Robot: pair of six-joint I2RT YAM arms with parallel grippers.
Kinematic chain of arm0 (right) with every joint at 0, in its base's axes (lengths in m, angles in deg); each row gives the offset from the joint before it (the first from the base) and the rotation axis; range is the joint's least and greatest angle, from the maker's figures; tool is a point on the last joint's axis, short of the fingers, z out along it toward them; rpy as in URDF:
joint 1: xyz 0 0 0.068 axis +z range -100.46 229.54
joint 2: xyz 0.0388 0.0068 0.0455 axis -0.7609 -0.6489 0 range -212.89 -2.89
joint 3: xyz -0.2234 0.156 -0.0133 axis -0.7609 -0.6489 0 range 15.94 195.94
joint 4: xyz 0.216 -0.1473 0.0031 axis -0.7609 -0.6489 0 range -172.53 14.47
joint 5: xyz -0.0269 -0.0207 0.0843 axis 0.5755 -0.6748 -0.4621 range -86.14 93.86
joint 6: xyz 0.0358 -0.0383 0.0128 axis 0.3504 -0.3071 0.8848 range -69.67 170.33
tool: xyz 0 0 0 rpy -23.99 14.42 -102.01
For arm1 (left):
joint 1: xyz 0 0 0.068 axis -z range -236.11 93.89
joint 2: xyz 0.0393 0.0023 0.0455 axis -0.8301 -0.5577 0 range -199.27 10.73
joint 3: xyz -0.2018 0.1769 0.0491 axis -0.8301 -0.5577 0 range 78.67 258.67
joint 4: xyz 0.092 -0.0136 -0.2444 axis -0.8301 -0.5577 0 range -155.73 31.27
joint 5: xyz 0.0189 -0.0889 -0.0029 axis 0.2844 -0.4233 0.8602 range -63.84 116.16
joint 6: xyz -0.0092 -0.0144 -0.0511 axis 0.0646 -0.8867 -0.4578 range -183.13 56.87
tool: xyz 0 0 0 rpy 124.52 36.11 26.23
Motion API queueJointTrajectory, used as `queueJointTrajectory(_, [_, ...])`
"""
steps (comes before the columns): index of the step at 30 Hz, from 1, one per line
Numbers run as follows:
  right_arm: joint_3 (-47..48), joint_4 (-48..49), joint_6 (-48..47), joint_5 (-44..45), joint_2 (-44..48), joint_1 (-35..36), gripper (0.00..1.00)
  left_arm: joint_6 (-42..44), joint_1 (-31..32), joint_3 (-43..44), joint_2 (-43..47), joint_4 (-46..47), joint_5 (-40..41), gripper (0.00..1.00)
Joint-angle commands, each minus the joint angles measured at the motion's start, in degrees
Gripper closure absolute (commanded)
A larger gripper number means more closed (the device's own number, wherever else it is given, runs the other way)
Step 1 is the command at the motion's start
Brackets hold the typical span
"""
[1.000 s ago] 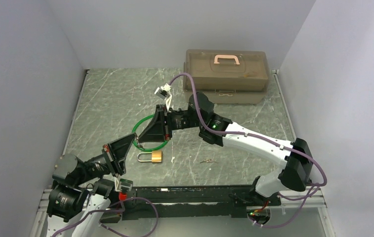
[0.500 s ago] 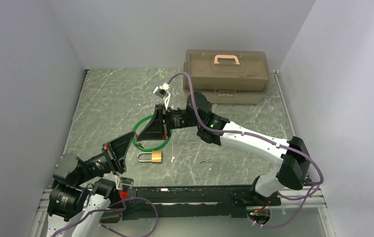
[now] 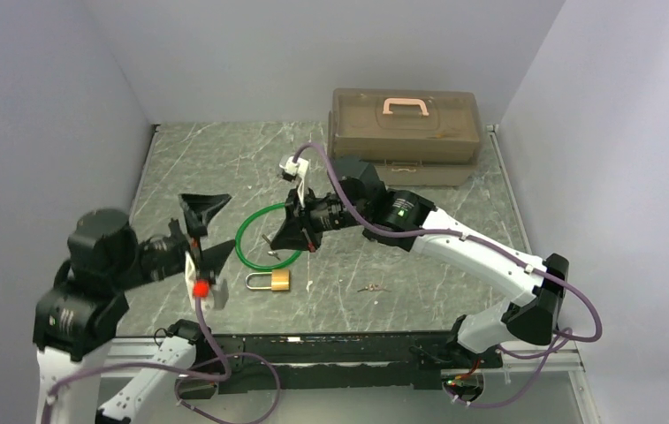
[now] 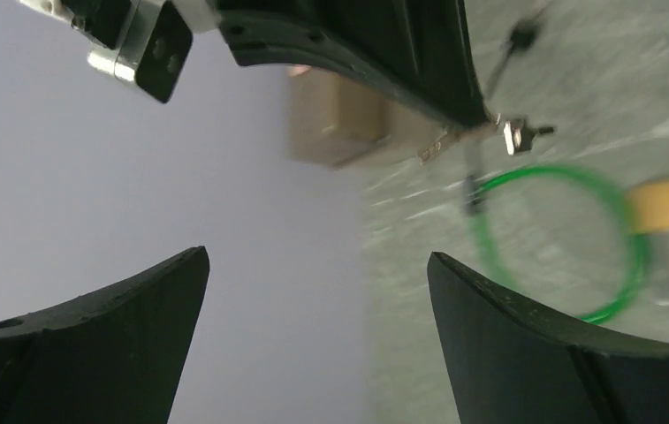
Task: Unlock with the key
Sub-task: Pick up the key from the center of the board.
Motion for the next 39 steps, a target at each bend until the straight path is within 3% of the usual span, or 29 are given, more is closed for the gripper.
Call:
queueJointTrajectory(1, [4.19,-12.74,-12.32,8.51,1.34,1.89,1.0,-30.63,0.01,11.09,-13.19,-21.12,-11.94,0.02])
queueJointTrajectory(4, [6.08,-15.65,-15.15,11.9,1.62,4.08,1.0,-39.11,-0.01,11.76,-17.04,-22.04,-20.17,0.09])
queueJointTrajectory(11, [6.86,-16.98,-15.85,15.59,4.37,7.04,1.0,-44.83,0.01,10.09,-19.83,-21.31,-30.05,0.11])
queueJointTrajectory(15, [6.65,-16.72,-17.28,16.22,4.94,7.74,1.0,-51.23,-0.01,6.12,-17.51,-13.73,-30.66,0.13])
queueJointTrajectory(22, [8.05,-15.58,-18.0,15.42,4.33,8.25,1.0,-60.27,0.01,1.57,-16.54,-5.55,-31.74,0.29])
queueJointTrajectory(27, [9.86,-16.36,-18.4,14.61,2.63,8.89,1.0,-66.33,0.01,-1.32,-13.78,3.53,-28.48,0.29])
queueJointTrajectory(32, [10.77,-16.29,-18.44,14.19,2.09,9.49,1.0,-67.11,0.0,-2.18,-13.13,4.47,-28.24,0.31])
queueJointTrajectory(39, [11.51,-16.81,-18.26,14.0,1.09,9.82,1.0,-69.2,-0.03,-1.44,-12.67,6.06,-30.17,0.55])
